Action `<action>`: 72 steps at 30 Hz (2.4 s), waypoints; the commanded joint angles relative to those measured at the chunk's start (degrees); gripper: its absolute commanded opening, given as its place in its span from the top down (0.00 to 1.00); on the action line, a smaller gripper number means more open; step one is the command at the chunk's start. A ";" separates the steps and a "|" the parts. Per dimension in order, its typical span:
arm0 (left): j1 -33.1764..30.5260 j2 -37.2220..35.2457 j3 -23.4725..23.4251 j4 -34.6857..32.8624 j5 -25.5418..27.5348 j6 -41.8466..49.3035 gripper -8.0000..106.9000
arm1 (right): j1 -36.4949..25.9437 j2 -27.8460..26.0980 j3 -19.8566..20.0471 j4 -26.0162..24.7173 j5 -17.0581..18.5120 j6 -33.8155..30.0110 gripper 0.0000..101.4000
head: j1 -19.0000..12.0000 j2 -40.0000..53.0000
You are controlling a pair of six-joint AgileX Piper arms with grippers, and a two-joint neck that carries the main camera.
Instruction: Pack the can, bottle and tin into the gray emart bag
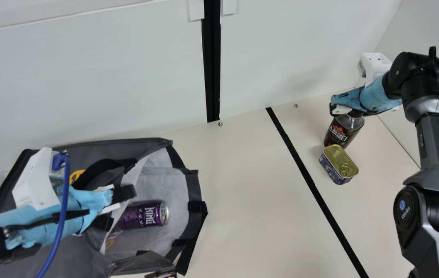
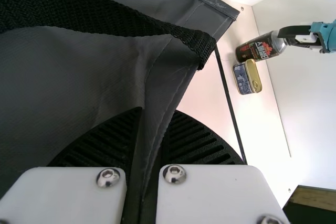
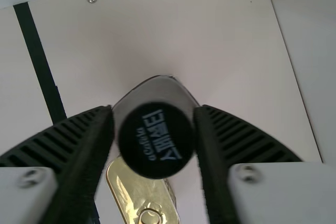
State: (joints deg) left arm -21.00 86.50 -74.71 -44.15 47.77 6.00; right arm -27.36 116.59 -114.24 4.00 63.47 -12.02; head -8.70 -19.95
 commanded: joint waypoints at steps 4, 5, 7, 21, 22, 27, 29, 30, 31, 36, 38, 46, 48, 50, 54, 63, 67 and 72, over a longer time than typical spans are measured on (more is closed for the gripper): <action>0.00 0.00 0.00 0.00 0.00 0.00 0.84 | 0.03 0.00 -0.14 0.72 0.21 -0.20 0.96 | -1.30 -0.05; 0.00 0.00 0.00 0.00 0.00 0.00 0.84 | 0.06 -0.08 -0.14 0.82 0.23 -0.26 1.00 | -1.30 -0.05; 0.00 0.00 0.00 0.00 0.00 0.00 0.84 | 0.11 -0.24 -0.17 1.05 0.25 -0.40 1.00 | -1.30 -0.05; 0.00 0.00 0.00 0.00 0.00 0.00 0.84 | 0.71 -2.41 -0.52 2.95 0.10 -2.20 1.00 | -1.30 -0.05; 0.00 0.00 0.00 0.00 0.00 0.00 0.84 | 0.80 -2.65 -0.49 3.06 0.06 -2.36 1.00 | -1.30 -0.05; 0.00 0.00 0.00 0.00 0.00 0.00 0.84 | 1.46 -4.06 0.13 3.43 -0.17 -3.11 1.00 | -1.30 -0.05; 0.00 0.00 0.00 0.00 0.00 0.00 0.84 | 1.79 -4.74 0.58 3.48 -0.30 -3.37 1.00 | -1.30 -0.05; 0.00 0.00 0.00 0.00 0.00 0.00 0.84 | 1.97 -5.12 0.86 3.48 -0.38 -3.49 1.00 | -1.30 -0.05; 0.00 0.00 0.00 0.00 0.00 0.00 0.84 | 2.20 -5.52 1.16 3.47 -0.45 -3.60 1.00 | -1.30 -0.05; 0.00 0.00 0.00 0.00 0.00 0.00 0.84 | 3.42 -7.91 3.32 3.38 -0.90 -4.14 1.00 | -1.30 -0.05; 0.00 0.00 0.00 0.00 0.00 0.00 0.84 | 3.99 -9.02 4.43 3.34 -1.15 -4.37 1.00 | -1.30 -0.05; 0.00 0.00 0.00 0.00 0.00 0.00 0.84 | 6.49 -13.75 9.28 3.54 -2.75 -4.83 1.00 | -1.30 -0.05; 0.00 0.00 0.00 0.00 0.00 0.00 0.84 | 7.21 -14.91 10.53 3.62 -3.09 -4.98 1.00 | -1.30 -0.05; 0.00 0.00 0.00 0.00 0.00 0.00 0.84 | 7.98 -16.06 11.80 3.76 -3.44 -5.26 1.00 | -1.30 -0.05; 0.00 0.00 0.00 0.00 0.00 0.00 0.84 | 9.59 -18.25 14.24 4.11 -4.06 -6.18 1.00 | -1.30 -0.05; 0.00 0.00 0.00 0.00 0.00 0.00 0.84 | 13.52 -22.61 19.02 4.28 -5.39 -7.77 1.00 | -1.30 -0.05; 0.00 0.00 0.00 0.00 0.00 0.00 0.84 | 15.33 -24.32 20.99 4.30 -5.84 -8.52 1.00 | -1.30 -0.05; 0.00 0.00 0.00 0.00 0.00 0.00 0.84 | 17.59 -26.29 23.41 4.15 -6.24 -9.53 1.00 | -1.30 -0.05</action>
State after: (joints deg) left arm -21.00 86.50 -74.71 -44.15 47.77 6.00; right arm -10.23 90.53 -91.25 8.34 57.22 -21.43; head -8.70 -19.95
